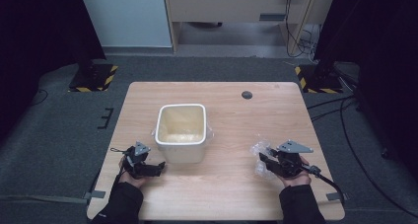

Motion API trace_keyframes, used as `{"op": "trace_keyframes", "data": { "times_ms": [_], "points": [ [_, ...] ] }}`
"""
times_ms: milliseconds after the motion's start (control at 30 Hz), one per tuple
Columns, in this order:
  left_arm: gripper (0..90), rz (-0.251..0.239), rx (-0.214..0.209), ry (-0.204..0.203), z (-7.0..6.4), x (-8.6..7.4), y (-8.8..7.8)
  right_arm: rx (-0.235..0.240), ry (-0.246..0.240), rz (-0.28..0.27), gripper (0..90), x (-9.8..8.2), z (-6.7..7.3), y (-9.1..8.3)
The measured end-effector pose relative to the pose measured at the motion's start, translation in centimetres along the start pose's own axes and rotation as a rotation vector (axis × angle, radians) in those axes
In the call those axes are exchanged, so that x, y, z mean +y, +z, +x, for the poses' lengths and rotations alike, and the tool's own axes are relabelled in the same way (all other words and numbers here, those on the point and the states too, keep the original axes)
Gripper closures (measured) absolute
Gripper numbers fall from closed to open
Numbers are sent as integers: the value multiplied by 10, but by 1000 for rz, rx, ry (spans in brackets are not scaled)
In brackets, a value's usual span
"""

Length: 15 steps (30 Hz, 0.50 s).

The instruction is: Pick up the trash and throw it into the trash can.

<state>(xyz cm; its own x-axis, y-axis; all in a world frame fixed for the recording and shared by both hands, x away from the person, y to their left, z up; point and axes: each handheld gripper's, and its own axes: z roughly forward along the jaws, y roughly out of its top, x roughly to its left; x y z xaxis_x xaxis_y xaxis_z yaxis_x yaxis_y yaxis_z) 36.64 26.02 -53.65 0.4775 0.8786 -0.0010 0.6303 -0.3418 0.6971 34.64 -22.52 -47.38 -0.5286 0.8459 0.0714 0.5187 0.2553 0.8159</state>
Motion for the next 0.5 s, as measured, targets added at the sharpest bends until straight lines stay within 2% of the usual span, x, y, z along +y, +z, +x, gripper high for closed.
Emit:
{"op": "trace_keyframes", "data": {
  "times_ms": [333, 500],
  "points": [
    [0, 0, -1, 0, 0, 0, 0, 10, -4, -135, 592, 20, 3, -23],
    [0, 1, -1, 1, 0, 0, 0, 24, 6, -178, 589, 28, 3, -30]
  ]
}}
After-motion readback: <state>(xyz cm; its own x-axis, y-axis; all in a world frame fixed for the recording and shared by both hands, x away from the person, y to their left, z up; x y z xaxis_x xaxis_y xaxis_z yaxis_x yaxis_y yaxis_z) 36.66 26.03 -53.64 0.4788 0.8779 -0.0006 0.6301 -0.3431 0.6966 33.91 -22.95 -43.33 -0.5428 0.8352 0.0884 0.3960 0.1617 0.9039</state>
